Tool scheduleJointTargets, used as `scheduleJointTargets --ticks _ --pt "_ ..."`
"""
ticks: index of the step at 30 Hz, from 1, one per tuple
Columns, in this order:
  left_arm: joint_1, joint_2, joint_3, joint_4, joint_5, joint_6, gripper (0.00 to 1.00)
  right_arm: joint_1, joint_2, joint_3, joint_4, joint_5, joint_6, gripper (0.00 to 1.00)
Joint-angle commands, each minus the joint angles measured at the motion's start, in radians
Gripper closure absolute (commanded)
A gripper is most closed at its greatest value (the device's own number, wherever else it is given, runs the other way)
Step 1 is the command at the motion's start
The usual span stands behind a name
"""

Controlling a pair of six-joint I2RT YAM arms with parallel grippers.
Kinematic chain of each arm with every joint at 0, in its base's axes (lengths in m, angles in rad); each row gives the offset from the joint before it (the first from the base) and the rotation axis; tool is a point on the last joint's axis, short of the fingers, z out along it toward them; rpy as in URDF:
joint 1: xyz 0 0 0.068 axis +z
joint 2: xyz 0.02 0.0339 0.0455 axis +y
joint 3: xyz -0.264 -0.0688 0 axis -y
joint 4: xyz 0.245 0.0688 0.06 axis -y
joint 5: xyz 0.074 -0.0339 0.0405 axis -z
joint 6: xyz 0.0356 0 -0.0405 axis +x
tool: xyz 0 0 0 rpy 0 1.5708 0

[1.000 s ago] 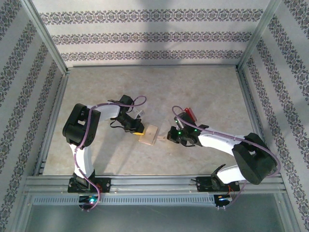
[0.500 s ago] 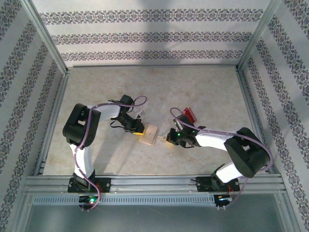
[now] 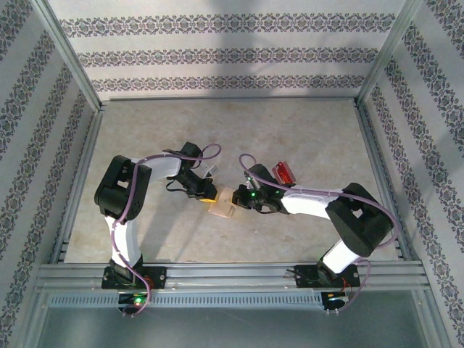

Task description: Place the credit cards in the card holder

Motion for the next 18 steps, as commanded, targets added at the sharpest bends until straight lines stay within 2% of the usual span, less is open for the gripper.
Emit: scheduleJointTargets --ticks 1,18 --pt "-0.026 0.011 0.007 -0.041 -0.061 0.019 0.87 0.010 0.036 0.029 0.028 -0.024 -0.013 1.00" --pt "-0.047 0.009 -0.001 -0.038 -0.060 0.009 0.87 0.022 0.092 0.053 0.067 -0.036 -0.012 1.00"
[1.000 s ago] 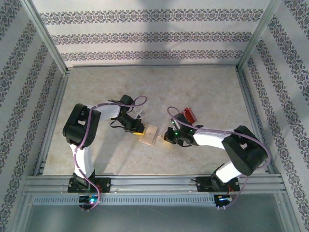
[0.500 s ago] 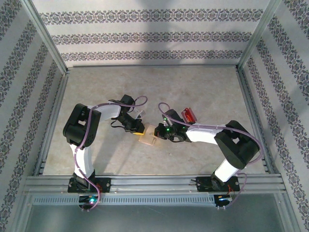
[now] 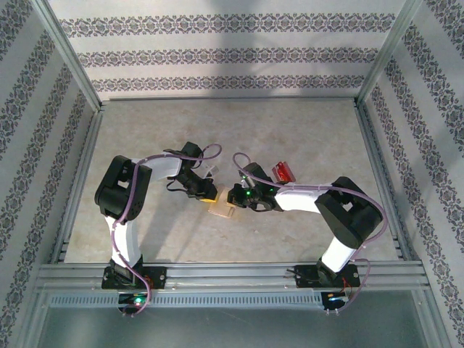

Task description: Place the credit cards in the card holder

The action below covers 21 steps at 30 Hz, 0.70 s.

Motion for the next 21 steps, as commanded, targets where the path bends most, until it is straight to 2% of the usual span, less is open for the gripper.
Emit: scheduleJointTargets --ticks 1,12,18,21 --pt "-0.040 0.010 -0.002 -0.035 -0.050 0.011 0.87 0.009 0.016 0.008 0.025 -0.014 -0.005 1.00" --pt "-0.046 0.000 0.002 -0.047 -0.054 0.002 0.88 0.014 -0.023 -0.012 0.032 -0.005 0.003 1.00" --pt "-0.080 -0.030 0.034 -0.101 -0.152 0.012 0.88 -0.005 -0.122 -0.031 -0.062 0.016 -0.033 0.99" --pt "-0.092 -0.039 0.029 -0.099 -0.154 0.002 0.88 -0.017 -0.156 -0.065 -0.076 0.014 -0.038 0.99"
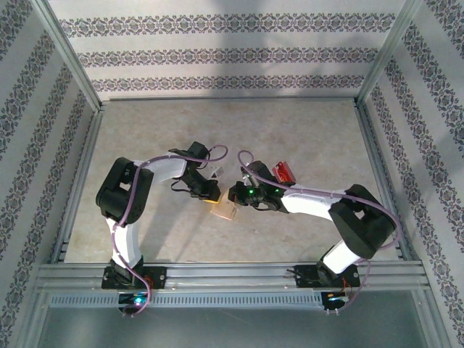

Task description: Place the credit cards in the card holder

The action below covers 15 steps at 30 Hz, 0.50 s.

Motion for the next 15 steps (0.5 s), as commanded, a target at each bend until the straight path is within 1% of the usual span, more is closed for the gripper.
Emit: scheduleJointTargets --ticks 1,4,6,10,13,15 --pt "-0.029 -0.018 -0.004 -0.066 -0.067 0.002 0.88 -0.014 -0.045 -0.047 -0.060 0.013 -0.030 0.99" --pt "-0.030 -0.023 -0.013 -0.060 -0.071 0.002 0.88 -0.014 -0.107 -0.088 -0.111 0.030 -0.037 0.97" --pt "-0.030 -0.023 -0.019 -0.056 -0.069 0.002 0.88 -0.014 -0.160 -0.115 -0.166 0.060 -0.051 0.95" --pt "-0.030 -0.017 -0.023 -0.056 -0.070 0.006 0.88 -0.029 -0.310 -0.151 -0.314 0.127 -0.076 0.82" --pt "-0.033 -0.022 -0.029 -0.054 -0.067 0.004 0.88 -0.035 -0.426 -0.174 -0.387 0.163 -0.081 0.73" --pt "-0.034 -0.022 -0.033 -0.050 -0.062 0.003 0.88 -0.047 -0.475 -0.199 -0.409 0.170 -0.080 0.72"
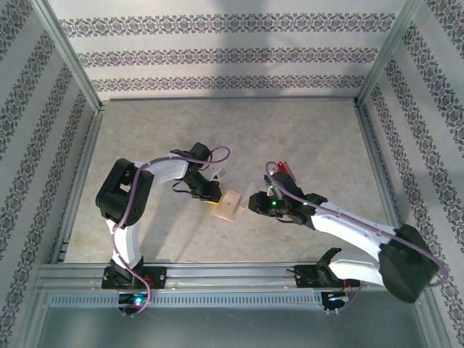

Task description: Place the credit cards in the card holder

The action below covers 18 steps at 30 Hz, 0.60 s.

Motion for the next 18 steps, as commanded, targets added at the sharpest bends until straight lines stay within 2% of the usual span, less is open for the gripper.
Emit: scheduleJointTargets --ticks 1,3,9,18 --pt "-0.017 -0.013 -0.029 -0.048 -0.035 0.005 0.88 -0.022 -0.064 -0.053 -0.102 0.057 -0.008 0.71" --pt "-0.020 -0.011 -0.027 -0.048 -0.035 0.007 0.88 -0.032 -0.071 -0.094 -0.070 0.047 0.009 0.72" --pt "-0.022 -0.008 -0.020 -0.053 -0.032 0.008 0.88 -0.016 0.064 -0.090 0.083 -0.016 0.010 0.87" --pt "-0.032 -0.003 -0.017 -0.051 -0.009 0.002 0.88 0.015 0.318 0.031 0.301 -0.101 0.012 0.89"
